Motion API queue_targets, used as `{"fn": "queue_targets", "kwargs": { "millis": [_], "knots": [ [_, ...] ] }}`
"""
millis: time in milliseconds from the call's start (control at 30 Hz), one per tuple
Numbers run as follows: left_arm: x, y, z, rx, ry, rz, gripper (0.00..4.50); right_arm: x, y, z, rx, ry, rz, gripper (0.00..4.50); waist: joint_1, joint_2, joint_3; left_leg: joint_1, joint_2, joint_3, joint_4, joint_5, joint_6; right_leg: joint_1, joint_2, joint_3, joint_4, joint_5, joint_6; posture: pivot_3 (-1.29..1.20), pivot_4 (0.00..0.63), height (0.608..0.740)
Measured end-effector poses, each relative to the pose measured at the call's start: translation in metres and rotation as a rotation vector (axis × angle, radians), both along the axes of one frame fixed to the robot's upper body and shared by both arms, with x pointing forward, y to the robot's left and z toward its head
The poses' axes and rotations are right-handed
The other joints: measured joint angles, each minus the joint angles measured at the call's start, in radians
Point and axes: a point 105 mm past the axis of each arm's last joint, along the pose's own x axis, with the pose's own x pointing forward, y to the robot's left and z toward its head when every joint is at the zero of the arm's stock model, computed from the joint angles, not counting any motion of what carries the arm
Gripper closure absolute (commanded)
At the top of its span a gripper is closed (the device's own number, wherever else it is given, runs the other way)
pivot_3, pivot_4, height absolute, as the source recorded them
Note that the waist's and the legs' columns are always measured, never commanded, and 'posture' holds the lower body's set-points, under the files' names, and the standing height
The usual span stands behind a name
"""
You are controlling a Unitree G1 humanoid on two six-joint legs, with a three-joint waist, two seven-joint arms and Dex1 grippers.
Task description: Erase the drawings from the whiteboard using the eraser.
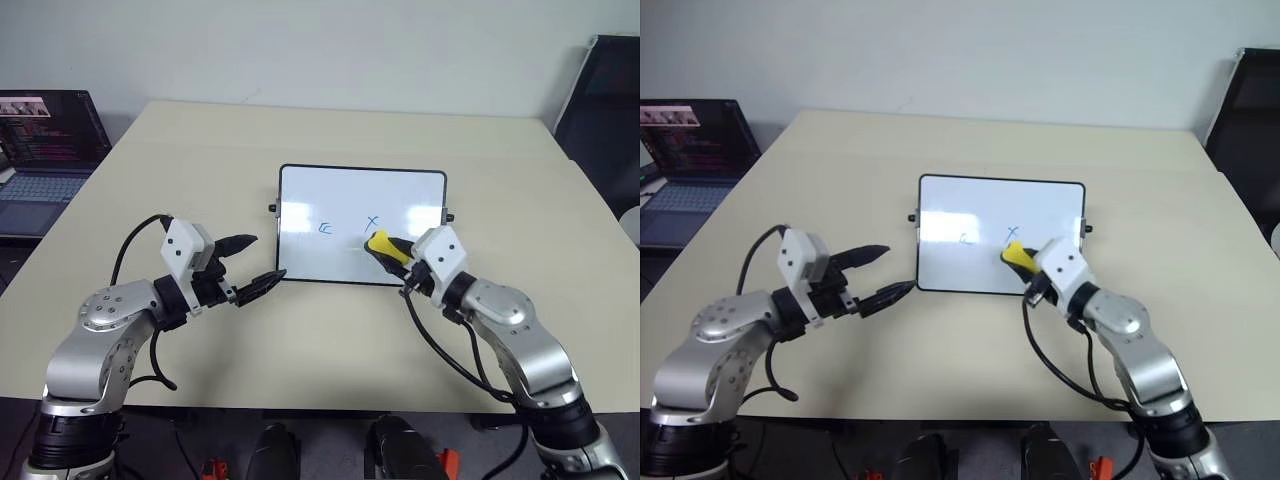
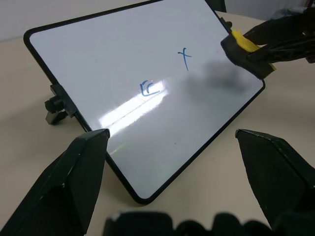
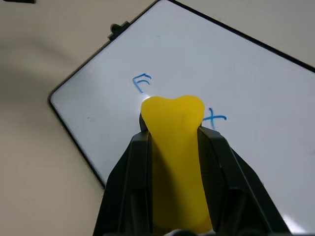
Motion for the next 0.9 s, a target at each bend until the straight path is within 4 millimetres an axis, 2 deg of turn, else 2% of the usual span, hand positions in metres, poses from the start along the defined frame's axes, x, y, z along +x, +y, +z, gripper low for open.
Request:
{"fn": "queue_targets", "kwargs": {
  "millis": [167, 300, 400, 567, 633, 800, 900],
  "knots": [
    [-0.001, -0.003, -0.003, 0.010, 0.005, -0.018, 0.00, 0.029, 0.005, 0.017, -0.032, -0.057, -0.087, 3.53, 0.005, 0.000, 0.000, -0.001, 0.000, 0.000, -0.001, 0.000, 0.000, 0.000, 0.000, -0.001, 0.000, 0.000, 0.001, 0.00, 0.150, 0.740],
    [0.000, -0.002, -0.005, 0.011, 0.013, -0.018, 0.00, 0.042, -0.002, 0.006, -0.095, -0.032, -0.146, 3.53, 0.006, 0.000, 0.000, -0.001, 0.000, 0.000, -0.001, 0.000, 0.000, 0.000, 0.000, -0.001, -0.001, 0.000, 0.001, 0.00, 0.150, 0.740],
    [0.001, -0.003, -0.006, 0.013, 0.013, -0.025, 0.00, 0.039, -0.002, 0.000, -0.159, -0.013, -0.116, 3.53, 0.004, 0.000, 0.000, -0.001, 0.000, 0.000, -0.001, 0.000, 0.000, 0.000, 0.000, -0.001, 0.000, -0.001, 0.002, 0.00, 0.150, 0.740],
    [0.001, -0.005, -0.008, 0.015, 0.020, -0.031, 0.00, 0.023, 0.004, -0.022, -0.255, 0.058, -0.010, 3.53, 0.003, 0.000, 0.000, 0.000, 0.000, 0.000, 0.001, 0.000, 0.000, 0.001, 0.000, 0.000, 0.001, 0.000, 0.001, 0.00, 0.150, 0.740],
    [0.001, -0.004, -0.008, 0.014, 0.017, -0.031, 0.00, 0.025, 0.005, -0.023, -0.278, 0.038, -0.022, 3.53, 0.002, 0.000, 0.000, 0.001, 0.000, 0.000, 0.001, 0.000, 0.000, 0.001, 0.000, 0.000, 0.001, 0.001, 0.000, 0.00, 0.150, 0.740],
    [0.001, -0.004, -0.009, 0.016, 0.009, -0.037, 0.00, 0.050, -0.012, 0.003, -0.259, -0.084, -0.197, 3.53, 0.003, 0.000, 0.000, 0.001, 0.000, 0.000, 0.002, 0.002, 0.000, 0.001, 0.000, 0.000, 0.000, 0.003, -0.001, 0.00, 0.150, 0.740],
    [0.000, -0.004, -0.009, 0.020, 0.004, -0.043, 0.00, 0.054, -0.016, 0.008, -0.247, -0.103, -0.226, 3.53, 0.004, -0.001, 0.000, 0.001, 0.000, 0.000, 0.002, 0.002, 0.000, 0.001, 0.000, 0.000, 0.000, 0.003, -0.001, 0.00, 0.150, 0.740]
  ]
}}
